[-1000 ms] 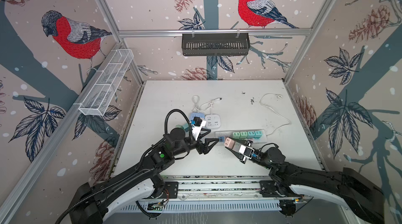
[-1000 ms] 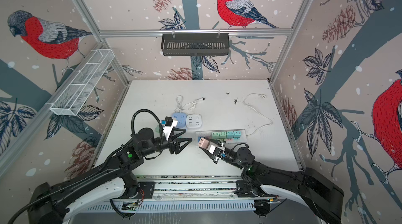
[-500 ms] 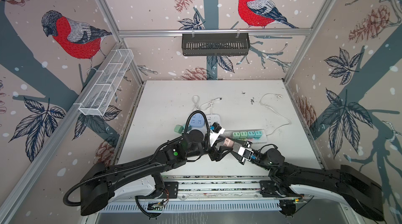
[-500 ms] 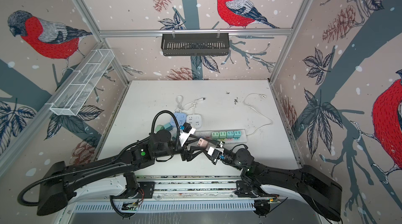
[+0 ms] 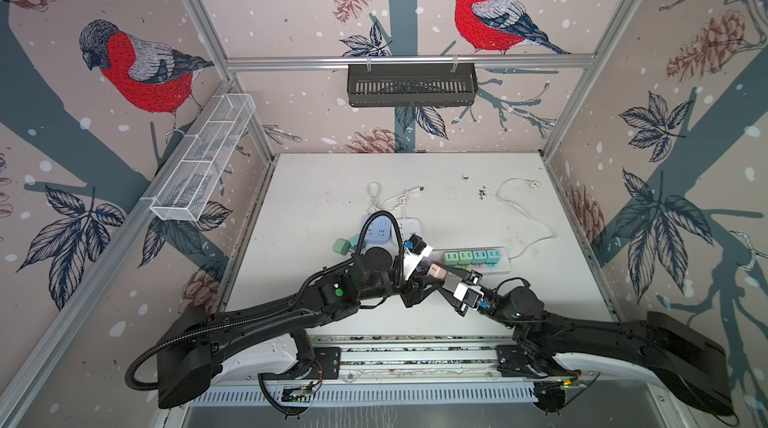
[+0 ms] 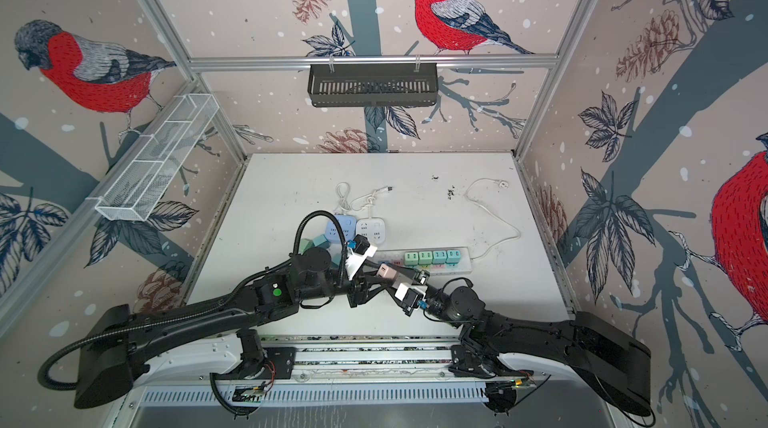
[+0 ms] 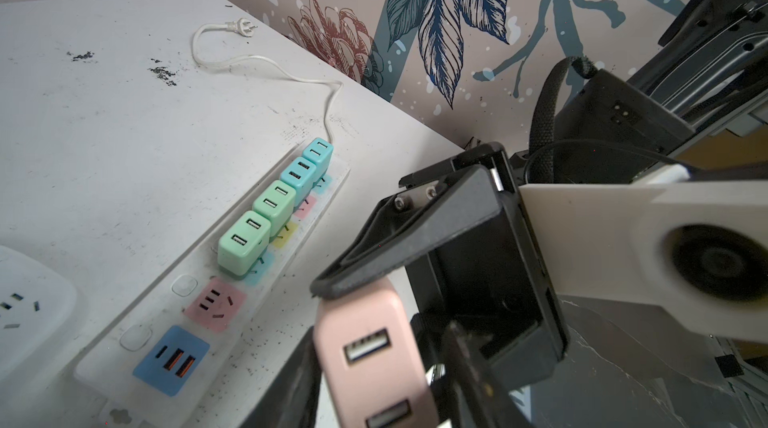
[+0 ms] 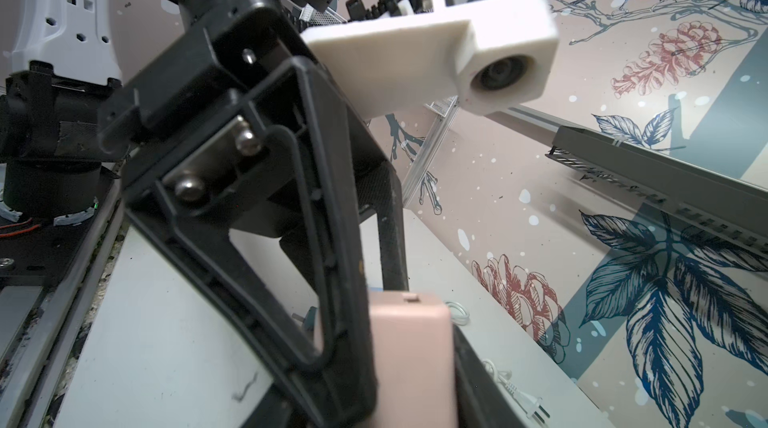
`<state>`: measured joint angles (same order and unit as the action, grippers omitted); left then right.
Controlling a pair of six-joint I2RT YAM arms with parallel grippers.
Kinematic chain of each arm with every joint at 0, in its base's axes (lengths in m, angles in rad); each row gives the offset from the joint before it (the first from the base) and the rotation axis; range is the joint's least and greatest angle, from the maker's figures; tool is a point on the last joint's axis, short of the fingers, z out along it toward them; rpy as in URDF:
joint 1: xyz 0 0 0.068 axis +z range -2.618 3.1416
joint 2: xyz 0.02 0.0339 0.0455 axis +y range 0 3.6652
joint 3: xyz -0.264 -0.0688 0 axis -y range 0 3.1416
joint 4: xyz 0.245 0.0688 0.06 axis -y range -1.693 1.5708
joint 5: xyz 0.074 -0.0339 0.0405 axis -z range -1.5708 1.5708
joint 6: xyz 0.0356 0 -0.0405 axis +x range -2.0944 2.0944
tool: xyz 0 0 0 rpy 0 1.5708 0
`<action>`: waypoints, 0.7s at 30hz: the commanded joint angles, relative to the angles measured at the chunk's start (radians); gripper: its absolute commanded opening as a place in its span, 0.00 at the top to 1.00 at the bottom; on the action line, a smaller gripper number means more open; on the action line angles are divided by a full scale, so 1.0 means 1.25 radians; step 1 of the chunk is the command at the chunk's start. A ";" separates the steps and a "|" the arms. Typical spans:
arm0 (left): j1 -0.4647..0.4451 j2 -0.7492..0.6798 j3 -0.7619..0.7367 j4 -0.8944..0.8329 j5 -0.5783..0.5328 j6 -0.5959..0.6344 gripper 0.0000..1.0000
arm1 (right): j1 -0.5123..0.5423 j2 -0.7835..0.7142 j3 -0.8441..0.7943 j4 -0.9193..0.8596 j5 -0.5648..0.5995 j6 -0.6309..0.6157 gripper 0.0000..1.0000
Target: Insert the plug
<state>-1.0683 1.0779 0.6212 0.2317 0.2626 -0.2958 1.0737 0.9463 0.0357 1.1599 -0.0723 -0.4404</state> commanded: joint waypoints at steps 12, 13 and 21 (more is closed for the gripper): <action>-0.003 0.060 0.037 0.026 0.024 0.010 0.79 | 0.039 0.018 0.008 0.035 0.057 -0.031 0.90; -0.003 0.062 0.038 0.027 0.023 0.010 0.80 | 0.039 0.019 0.006 0.038 0.059 -0.035 0.90; -0.004 0.057 0.042 0.035 0.023 0.004 0.58 | 0.047 0.011 0.002 0.034 0.070 -0.040 0.89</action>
<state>-1.0676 1.1492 0.6617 0.2306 0.2184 -0.3172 1.1233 0.9627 0.0353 1.1526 0.0792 -0.5018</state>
